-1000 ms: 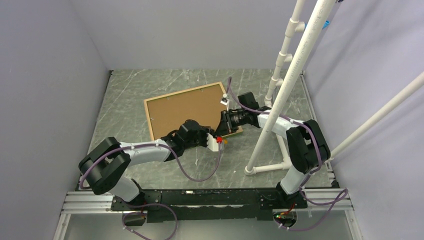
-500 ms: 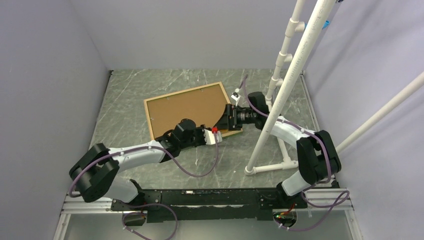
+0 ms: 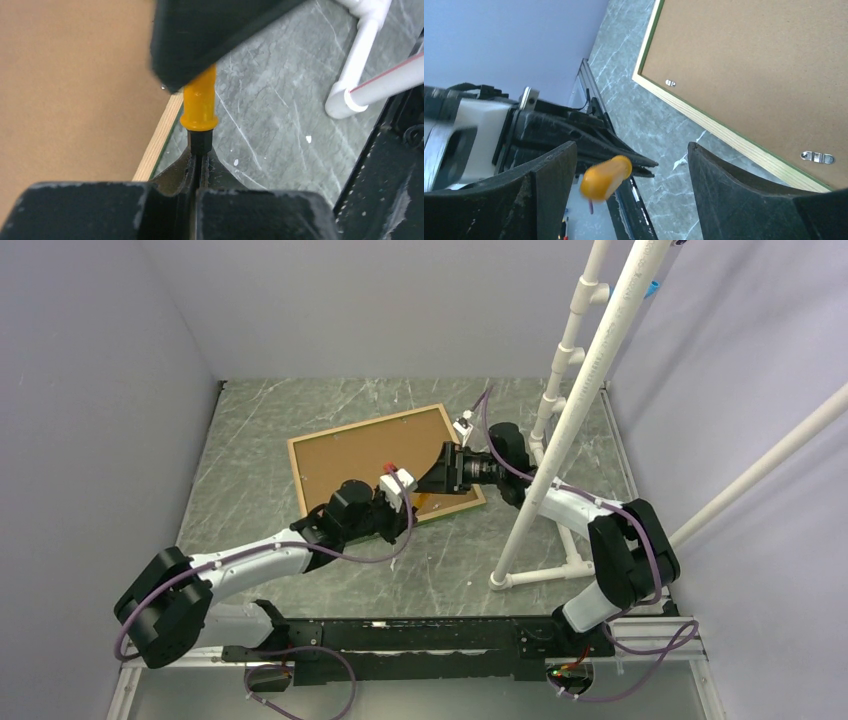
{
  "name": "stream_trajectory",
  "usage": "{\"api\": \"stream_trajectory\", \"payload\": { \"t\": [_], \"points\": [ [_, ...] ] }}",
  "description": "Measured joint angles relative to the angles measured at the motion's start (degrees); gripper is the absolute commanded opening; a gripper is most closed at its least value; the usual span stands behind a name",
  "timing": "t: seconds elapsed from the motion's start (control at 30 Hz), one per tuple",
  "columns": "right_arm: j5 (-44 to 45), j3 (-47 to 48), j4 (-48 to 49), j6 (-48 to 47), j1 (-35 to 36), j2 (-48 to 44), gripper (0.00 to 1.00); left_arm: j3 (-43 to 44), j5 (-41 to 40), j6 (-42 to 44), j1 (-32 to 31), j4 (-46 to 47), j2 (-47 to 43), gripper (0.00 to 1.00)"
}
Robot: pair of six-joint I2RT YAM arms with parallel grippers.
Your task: Take the photo out of the frame
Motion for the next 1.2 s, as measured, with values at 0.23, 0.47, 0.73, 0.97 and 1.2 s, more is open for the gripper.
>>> {"api": "stream_trajectory", "payload": {
  "t": [0.23,0.47,0.73,0.97,1.2],
  "points": [
    [0.59,-0.85,1.51,0.35,0.44,0.00,0.83,-0.61,2.93,-11.37,3.63,0.87,2.71,0.00],
    [1.03,0.63,0.50,-1.36,3.15,3.13,0.61,-2.69,5.27,-15.87,4.26,2.21,2.78,0.00],
    [1.60,2.75,-0.66,-2.32,7.10,7.63,0.00,-2.69,6.27,-18.86,5.90,2.51,2.80,0.05],
    [5.46,3.52,-3.54,-3.72,3.93,8.20,0.00,-2.93,8.72,-23.58,8.68,4.00,3.08,0.64],
    [23.12,13.81,-16.44,-12.11,-5.01,11.10,0.00,-10.03,7.41,-27.71,9.05,4.17,-3.39,0.65]
  ]
}}
